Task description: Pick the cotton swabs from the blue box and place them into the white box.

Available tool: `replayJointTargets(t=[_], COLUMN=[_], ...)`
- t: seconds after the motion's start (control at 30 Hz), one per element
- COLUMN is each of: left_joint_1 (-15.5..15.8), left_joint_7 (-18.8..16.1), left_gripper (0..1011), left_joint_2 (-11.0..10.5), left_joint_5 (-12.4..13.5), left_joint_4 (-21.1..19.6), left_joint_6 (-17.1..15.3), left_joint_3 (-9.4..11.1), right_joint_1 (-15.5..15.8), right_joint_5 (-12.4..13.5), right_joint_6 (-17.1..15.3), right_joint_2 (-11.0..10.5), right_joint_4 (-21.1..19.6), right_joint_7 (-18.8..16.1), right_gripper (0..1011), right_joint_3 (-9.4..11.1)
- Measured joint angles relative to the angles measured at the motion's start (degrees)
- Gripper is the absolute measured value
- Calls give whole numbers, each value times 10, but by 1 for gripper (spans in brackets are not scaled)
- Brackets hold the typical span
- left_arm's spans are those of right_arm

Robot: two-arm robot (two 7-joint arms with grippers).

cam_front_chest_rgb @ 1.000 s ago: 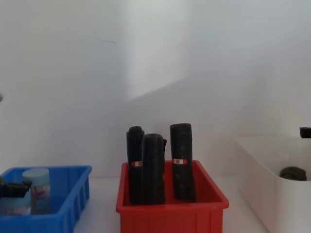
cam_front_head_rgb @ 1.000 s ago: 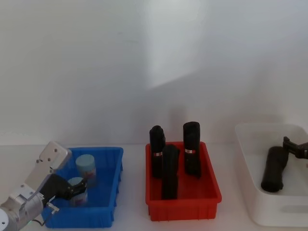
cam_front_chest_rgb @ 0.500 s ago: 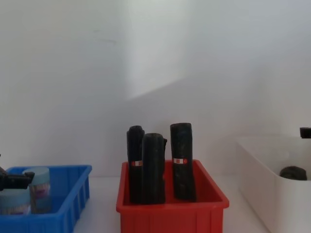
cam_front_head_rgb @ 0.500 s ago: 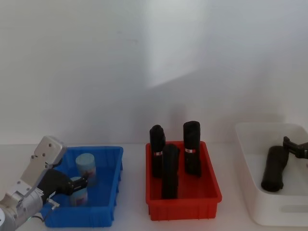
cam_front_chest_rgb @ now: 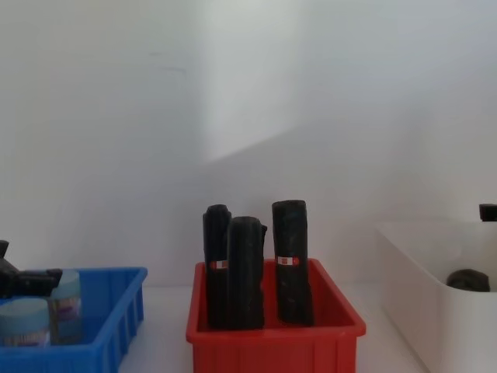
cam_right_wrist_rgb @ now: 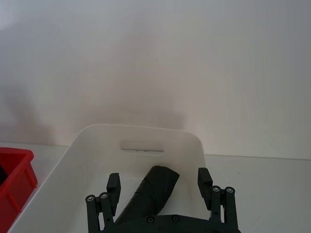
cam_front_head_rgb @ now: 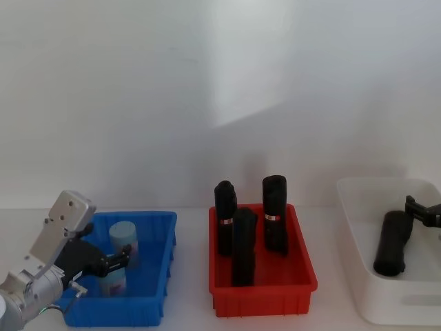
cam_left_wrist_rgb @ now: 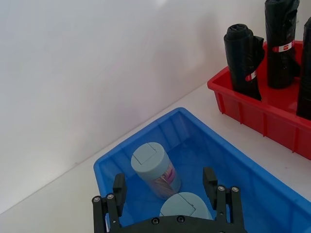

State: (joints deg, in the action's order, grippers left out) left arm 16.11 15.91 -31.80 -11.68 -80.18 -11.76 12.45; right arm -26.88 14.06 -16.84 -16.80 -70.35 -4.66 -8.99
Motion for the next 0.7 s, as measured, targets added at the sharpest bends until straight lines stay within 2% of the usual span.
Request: replayJointTargets(t=[0.33,0.7], left_joint_1=[6,7], left_joint_7=[31,46], left_gripper=[1004,1004], left_joint_2=[0,0], left_joint_5=[19,35], left_joint_4=[10,15], left_joint_6=[-17,-28], left_joint_3=[4,7], right_joint_1=[0,0], right_joint_5=[0,0], right_joint_6=[0,0], right_joint_2=[0,0], right_joint_4=[0,0], right_joint_7=[0,0], right_gripper=[1002,1002], right_joint_3=[0,0])
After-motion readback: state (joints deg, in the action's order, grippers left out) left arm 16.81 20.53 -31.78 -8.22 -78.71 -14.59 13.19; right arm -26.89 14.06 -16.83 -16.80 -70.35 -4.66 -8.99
